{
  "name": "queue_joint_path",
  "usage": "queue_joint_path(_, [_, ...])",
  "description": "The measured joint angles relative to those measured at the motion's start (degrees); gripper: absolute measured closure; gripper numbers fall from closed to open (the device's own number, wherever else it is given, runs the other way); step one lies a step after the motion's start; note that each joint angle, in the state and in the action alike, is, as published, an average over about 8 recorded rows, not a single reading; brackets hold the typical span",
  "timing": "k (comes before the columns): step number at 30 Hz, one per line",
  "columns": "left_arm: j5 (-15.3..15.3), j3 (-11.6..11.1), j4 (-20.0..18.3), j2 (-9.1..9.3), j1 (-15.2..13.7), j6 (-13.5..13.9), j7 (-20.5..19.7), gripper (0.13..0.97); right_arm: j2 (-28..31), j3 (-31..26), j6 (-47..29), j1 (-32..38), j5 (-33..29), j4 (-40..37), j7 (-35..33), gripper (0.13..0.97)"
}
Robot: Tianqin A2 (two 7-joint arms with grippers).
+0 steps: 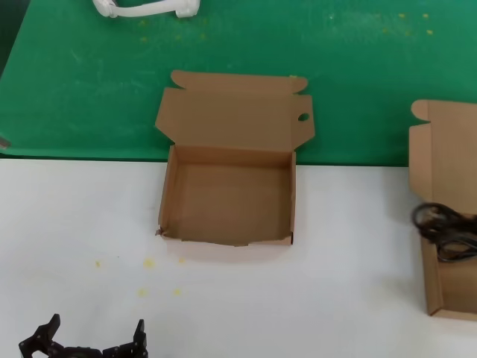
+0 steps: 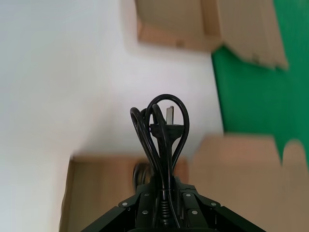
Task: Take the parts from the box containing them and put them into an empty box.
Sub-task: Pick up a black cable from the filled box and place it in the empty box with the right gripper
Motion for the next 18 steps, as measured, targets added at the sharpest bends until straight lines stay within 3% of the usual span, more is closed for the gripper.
queue_joint_path(9, [0.00,0.00,0.00,0.00,0.00,0.00,0.00,0.132,-7.82,-1.98,-0.46,2.26,-0.31,4.95,2.85,0.881])
queue_joint_path(18, [0.00,0.00,0.00,0.00,0.00,0.00,0.00,0.132,-21.29,-6.46,1.57,8.53,-2.06,-3.19,0.27,0.881])
